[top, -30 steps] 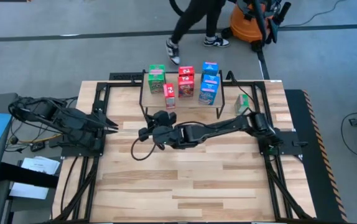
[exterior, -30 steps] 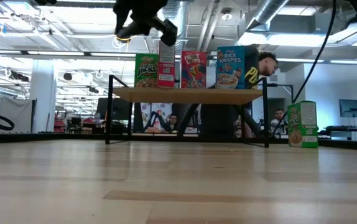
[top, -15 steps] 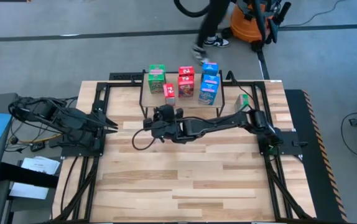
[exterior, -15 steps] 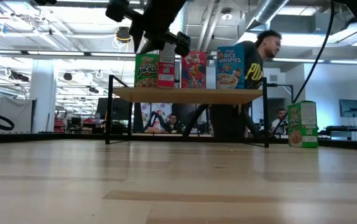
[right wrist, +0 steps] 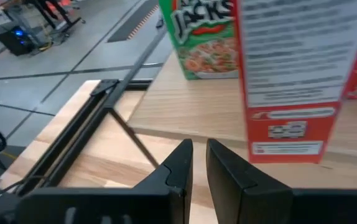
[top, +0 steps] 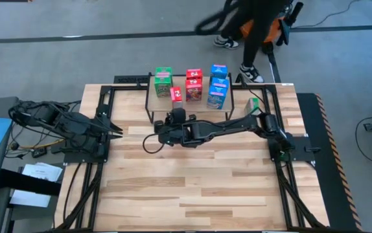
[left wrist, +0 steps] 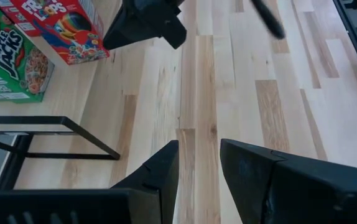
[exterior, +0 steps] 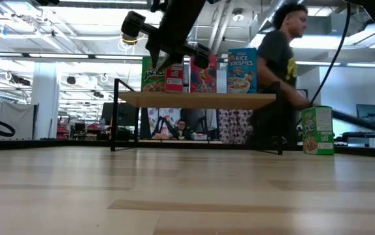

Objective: Stack cereal on shelf
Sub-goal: Put the red cereal box on the shelf aligned with the other red cereal box

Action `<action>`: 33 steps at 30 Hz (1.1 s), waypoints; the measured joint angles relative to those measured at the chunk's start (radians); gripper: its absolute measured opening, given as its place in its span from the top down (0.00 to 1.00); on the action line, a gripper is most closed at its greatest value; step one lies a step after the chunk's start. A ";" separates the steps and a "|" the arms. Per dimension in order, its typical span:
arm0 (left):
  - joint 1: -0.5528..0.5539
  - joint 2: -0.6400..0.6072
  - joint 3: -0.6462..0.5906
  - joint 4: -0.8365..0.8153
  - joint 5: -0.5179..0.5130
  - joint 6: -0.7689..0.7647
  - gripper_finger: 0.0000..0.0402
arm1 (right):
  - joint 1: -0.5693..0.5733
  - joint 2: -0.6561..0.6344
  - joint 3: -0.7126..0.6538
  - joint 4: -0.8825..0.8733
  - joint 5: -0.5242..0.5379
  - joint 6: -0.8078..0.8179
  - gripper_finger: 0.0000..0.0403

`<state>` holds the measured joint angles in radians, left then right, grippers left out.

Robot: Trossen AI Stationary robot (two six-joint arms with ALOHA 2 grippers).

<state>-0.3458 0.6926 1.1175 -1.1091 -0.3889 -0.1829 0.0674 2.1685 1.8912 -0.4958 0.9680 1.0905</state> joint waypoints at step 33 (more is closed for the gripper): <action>0.000 0.000 0.000 0.000 0.001 0.005 0.73 | -0.044 -0.002 0.000 -0.008 -0.074 0.061 0.82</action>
<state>-0.3458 0.6927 1.1172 -1.1095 -0.3882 -0.1783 0.0238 2.1666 1.8912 -0.5038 0.8941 1.1511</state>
